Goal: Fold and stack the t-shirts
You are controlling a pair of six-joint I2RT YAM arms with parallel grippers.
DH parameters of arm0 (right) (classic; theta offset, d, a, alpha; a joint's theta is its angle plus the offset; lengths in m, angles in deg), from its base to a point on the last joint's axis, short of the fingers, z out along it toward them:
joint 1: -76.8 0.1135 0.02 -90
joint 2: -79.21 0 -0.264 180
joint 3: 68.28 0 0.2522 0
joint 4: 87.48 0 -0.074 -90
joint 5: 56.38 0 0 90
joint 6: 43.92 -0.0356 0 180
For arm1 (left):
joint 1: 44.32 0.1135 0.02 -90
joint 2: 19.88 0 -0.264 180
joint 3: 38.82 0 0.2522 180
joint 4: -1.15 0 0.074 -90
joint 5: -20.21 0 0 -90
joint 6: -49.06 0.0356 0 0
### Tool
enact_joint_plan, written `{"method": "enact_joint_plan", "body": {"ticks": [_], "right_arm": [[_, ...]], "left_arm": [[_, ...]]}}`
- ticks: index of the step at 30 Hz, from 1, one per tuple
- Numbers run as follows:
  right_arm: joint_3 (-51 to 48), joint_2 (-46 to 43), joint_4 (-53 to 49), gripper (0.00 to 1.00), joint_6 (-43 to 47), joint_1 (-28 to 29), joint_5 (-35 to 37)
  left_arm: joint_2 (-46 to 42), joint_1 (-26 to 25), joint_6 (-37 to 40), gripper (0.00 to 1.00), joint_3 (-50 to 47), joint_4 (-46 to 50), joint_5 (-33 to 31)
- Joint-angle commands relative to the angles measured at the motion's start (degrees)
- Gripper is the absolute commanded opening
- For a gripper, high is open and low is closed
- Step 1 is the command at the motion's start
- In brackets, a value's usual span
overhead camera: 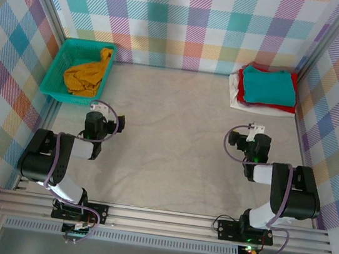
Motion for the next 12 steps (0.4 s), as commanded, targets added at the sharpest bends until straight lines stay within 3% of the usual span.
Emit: {"method": "enact_joint_plan", "body": {"ticks": [1, 8, 10, 12], "right_arm": [[0.92, 0.19, 1.35, 1.00, 0.05, -0.12, -2.21], [1.71, 0.38, 0.07, 1.00, 0.08, -0.46, -4.21], [1.40, 0.30, 0.61, 1.00, 0.18, -0.45, -4.03], [1.31, 0.25, 0.73, 1.00, 0.18, -0.42, -4.03]], "left_arm": [[0.24, 0.66, 0.81, 1.00, 0.73, 0.65, 1.05], [0.18, 0.63, 0.75, 1.00, 0.62, 0.54, 1.07], [-0.74, 0.66, 0.68, 1.00, -2.43, -4.06, 0.64], [-1.64, 0.61, 0.13, 1.00, -9.07, -15.77, -0.68]]}}
